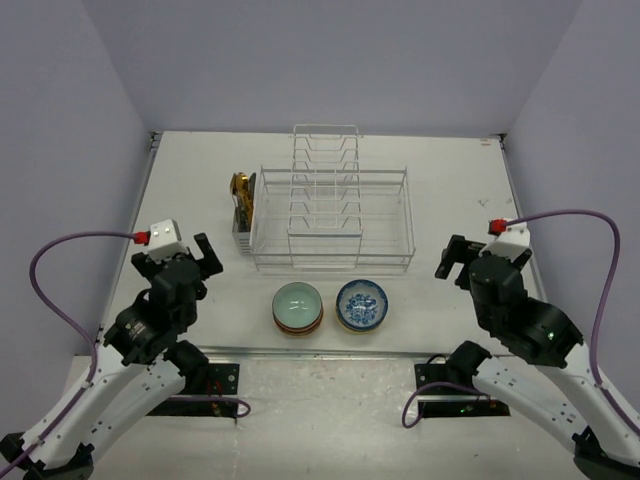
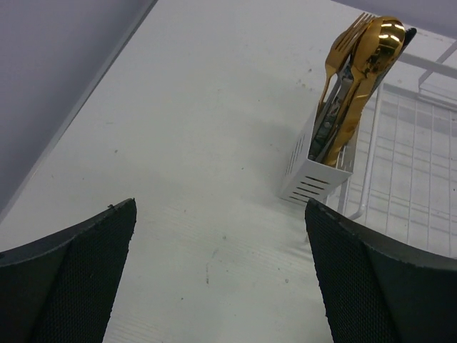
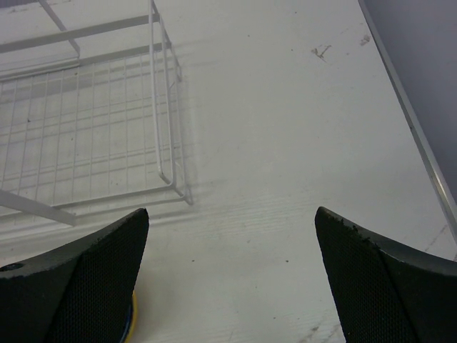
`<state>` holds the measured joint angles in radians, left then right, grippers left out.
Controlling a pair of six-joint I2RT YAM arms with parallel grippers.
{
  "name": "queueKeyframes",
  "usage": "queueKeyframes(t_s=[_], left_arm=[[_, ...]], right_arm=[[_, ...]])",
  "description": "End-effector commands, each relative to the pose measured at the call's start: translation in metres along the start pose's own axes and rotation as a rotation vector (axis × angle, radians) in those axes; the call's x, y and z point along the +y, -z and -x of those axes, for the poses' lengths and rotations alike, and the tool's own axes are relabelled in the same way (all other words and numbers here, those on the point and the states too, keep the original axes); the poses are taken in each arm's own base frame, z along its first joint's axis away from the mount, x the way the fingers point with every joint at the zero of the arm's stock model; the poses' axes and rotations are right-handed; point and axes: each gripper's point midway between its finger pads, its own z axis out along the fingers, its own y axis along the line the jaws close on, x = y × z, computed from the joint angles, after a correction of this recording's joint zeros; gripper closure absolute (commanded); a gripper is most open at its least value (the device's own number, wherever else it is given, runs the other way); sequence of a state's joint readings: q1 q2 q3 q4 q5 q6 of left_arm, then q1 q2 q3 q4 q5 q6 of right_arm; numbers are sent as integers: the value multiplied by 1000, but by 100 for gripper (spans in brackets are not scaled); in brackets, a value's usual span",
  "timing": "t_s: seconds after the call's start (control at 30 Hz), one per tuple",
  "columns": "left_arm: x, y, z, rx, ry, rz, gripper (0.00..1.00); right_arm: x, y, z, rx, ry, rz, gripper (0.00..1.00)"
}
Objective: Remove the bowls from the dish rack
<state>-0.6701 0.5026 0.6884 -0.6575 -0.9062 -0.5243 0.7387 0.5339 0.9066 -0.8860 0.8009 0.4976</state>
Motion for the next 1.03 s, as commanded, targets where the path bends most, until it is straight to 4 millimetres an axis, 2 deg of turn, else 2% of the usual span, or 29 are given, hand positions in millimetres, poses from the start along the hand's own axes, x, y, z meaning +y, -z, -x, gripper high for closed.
queueKeyframes(t_s=[0.0, 0.17, 1.0], left_arm=[[-11, -3, 14, -61, 35, -79, 0], [-4, -3, 14, -60, 43, -41, 0], [-2, -7, 14, -57, 29, -17, 0]], right_arm=[[-5, -2, 12, -60, -61, -46, 1], [-7, -2, 10, -64, -63, -49, 1], [-6, -1, 12, -75, -81, -36, 1]])
